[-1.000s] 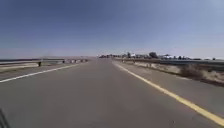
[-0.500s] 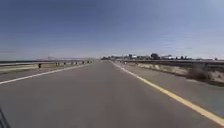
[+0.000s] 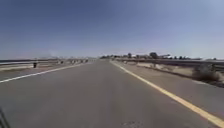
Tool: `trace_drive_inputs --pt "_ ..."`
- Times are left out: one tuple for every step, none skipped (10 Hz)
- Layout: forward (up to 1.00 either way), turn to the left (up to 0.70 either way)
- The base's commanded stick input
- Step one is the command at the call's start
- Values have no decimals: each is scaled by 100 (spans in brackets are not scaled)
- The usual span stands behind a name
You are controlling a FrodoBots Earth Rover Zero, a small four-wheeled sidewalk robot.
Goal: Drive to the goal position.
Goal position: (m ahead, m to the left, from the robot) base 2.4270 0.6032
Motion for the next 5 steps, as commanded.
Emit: trace_drive_inputs --pt "100 14" --pt "100 8" --pt "100 3" --pt "100 1" --pt "100 4"
